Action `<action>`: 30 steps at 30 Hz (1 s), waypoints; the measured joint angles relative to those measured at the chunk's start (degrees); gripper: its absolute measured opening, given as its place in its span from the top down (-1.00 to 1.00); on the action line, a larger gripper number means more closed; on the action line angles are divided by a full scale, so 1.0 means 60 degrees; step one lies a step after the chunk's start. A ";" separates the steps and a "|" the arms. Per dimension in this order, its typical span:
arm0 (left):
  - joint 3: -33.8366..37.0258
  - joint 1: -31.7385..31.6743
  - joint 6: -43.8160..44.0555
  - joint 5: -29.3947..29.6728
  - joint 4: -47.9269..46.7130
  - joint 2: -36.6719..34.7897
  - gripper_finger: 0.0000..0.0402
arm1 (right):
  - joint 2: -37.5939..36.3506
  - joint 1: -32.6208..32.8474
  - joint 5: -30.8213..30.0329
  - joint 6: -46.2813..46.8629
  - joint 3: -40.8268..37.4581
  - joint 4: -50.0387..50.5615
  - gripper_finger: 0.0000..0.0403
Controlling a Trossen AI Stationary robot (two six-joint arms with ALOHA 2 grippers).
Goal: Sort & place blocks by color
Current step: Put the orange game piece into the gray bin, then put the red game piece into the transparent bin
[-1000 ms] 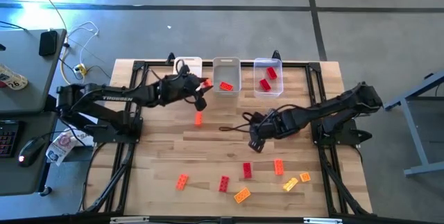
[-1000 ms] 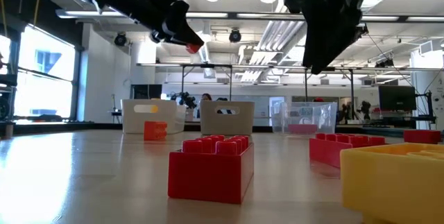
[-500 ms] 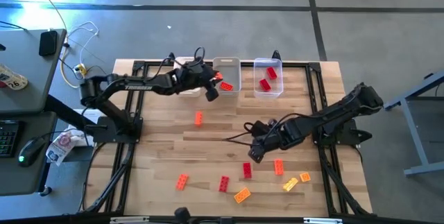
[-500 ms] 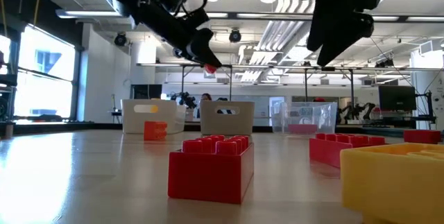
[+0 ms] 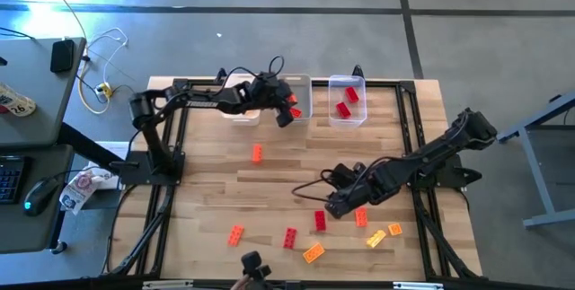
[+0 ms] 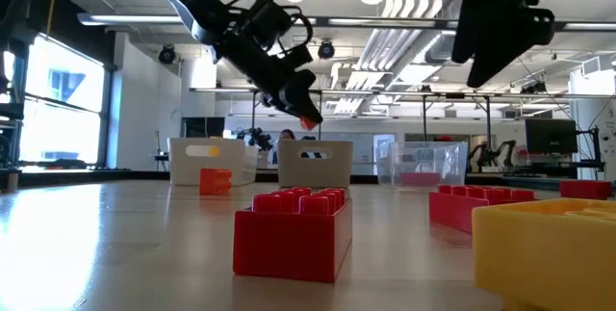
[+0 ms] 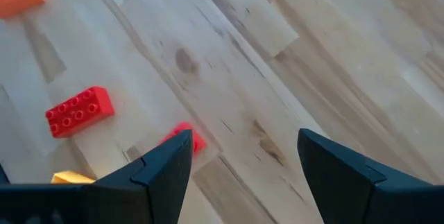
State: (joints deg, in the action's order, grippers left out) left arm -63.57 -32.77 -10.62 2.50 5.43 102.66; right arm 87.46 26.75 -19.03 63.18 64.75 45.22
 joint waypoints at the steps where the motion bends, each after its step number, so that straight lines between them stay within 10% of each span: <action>1: -0.0016 -0.0046 0.0062 -0.0049 -0.0023 0.0106 0.37 | 0.0000 0.0030 -0.0014 0.0163 0.0000 0.0151 -0.23; 18: -0.0051 -0.0430 0.0492 -0.0167 -0.0457 0.0673 0.20 | 0.0004 -0.0019 -0.0294 0.1754 0.0000 0.3271 -0.23; 30: -0.0051 -0.0330 0.1191 -0.0155 -0.0554 0.0632 -0.16 | 0.0004 -0.0792 0.1294 0.0434 0.0000 0.5322 -0.23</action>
State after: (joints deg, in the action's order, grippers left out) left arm -63.88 -34.75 -3.47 1.57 2.11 106.45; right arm 87.48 22.00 -11.26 65.79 64.75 77.16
